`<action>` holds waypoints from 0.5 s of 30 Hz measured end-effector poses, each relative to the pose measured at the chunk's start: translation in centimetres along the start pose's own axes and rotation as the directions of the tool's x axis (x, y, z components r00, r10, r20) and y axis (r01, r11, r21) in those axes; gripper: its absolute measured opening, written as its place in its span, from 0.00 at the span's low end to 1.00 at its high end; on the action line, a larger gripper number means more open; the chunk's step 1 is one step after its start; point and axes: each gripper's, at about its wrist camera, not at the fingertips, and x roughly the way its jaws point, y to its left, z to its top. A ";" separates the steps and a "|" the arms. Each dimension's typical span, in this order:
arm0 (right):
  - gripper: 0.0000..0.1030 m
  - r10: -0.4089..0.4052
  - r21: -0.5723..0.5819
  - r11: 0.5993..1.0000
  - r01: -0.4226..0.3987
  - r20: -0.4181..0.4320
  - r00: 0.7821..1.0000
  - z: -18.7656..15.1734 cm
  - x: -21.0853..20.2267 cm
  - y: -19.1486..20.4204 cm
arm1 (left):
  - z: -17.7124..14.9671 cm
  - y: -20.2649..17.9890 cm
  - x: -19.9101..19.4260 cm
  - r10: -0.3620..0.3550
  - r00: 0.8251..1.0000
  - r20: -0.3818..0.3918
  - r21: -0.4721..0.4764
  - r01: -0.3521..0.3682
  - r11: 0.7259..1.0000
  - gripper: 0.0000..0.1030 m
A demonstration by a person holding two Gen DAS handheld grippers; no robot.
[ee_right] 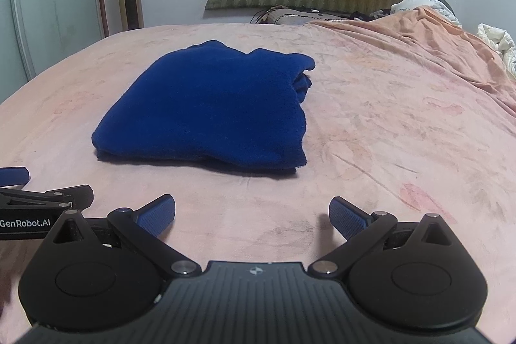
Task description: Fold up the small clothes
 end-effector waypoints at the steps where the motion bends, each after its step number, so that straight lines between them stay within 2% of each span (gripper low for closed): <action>1: 1.00 0.000 -0.001 1.000 0.000 -0.002 1.000 0.0 0.0 0.0 | 0.0 0.0 0.1 0.001 1.000 -0.003 0.006 -0.001 1.000 1.00; 15: 1.00 0.019 -0.020 1.000 -0.020 -0.021 1.000 0.7 0.4 0.5 | 0.5 0.7 0.4 -0.032 0.999 -0.040 -0.016 0.031 0.999 1.00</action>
